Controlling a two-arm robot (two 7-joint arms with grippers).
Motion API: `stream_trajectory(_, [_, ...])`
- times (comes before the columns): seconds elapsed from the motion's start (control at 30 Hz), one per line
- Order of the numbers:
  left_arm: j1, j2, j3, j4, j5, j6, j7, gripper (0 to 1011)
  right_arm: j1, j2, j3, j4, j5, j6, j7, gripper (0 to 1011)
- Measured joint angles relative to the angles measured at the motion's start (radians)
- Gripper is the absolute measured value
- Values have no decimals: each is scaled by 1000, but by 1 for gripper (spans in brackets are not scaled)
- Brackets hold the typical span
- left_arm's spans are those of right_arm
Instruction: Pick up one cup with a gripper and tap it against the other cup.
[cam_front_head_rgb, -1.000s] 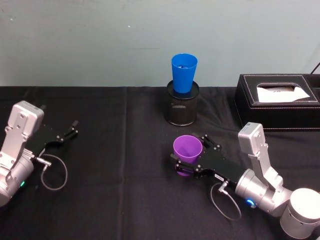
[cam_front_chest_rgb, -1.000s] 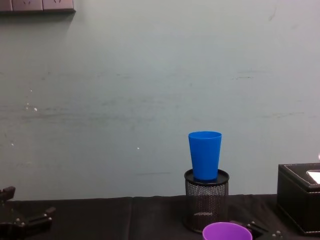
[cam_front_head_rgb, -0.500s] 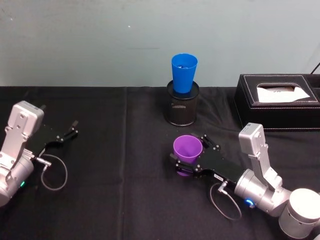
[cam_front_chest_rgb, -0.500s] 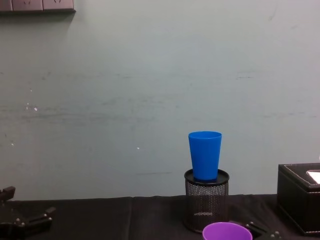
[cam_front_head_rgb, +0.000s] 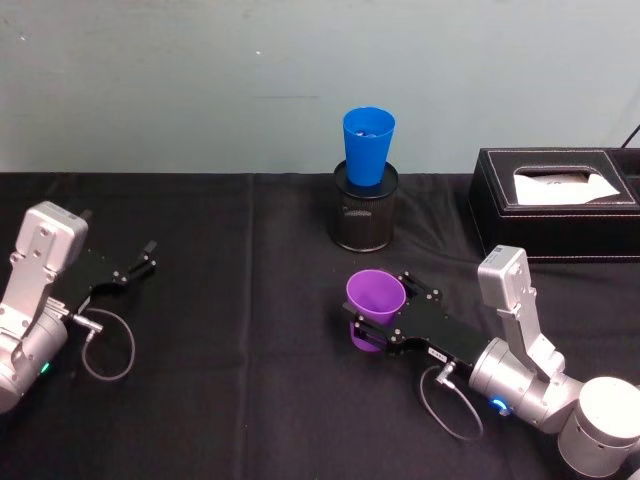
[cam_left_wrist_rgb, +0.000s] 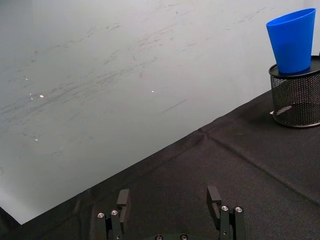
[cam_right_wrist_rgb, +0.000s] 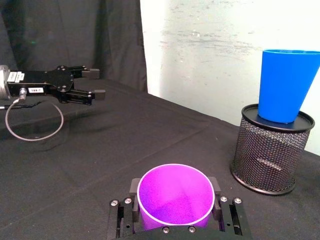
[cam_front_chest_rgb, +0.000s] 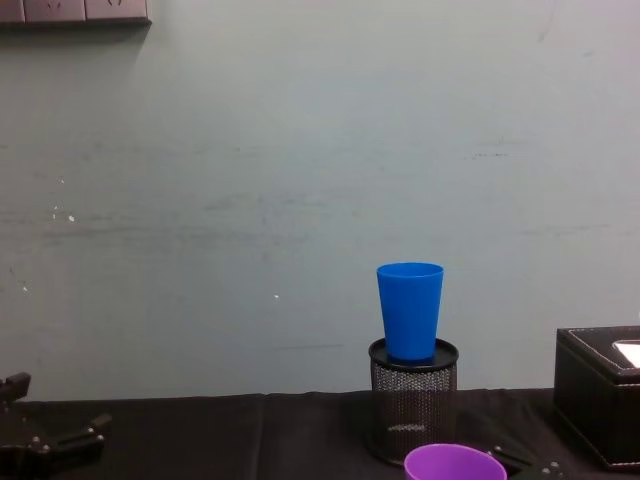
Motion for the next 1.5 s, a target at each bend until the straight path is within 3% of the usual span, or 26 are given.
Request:
stream_trajectory(0.3, [0,0,0,0,0,0,0,1000,-8,8,1,-27,-4,8,-8,752])
stream_trajectory(0.57, [0,0,0,0,0,0,0,1000,-18,39,14,-142,-3,109,-33,734])
stream_trajectory(0.8, [0,0,0,0,0,0,0,1000,9,60,30,-217,38,217,-43,734])
stream_trajectory(1.0, [0,0,0,0,0,0,0,1000,35,66,34,-241,63,250,-49,734])
stream_trajectory(1.03, [0,0,0,0,0,0,0,1000,58,67,31,-249,82,264,-50,735])
stream_trajectory(1.37, [0,0,0,0,0,0,0,1000,65,66,34,-250,127,267,-50,734])
stream_trajectory(1.5, [0,0,0,0,0,0,0,1000,65,66,34,-250,125,266,-49,734])
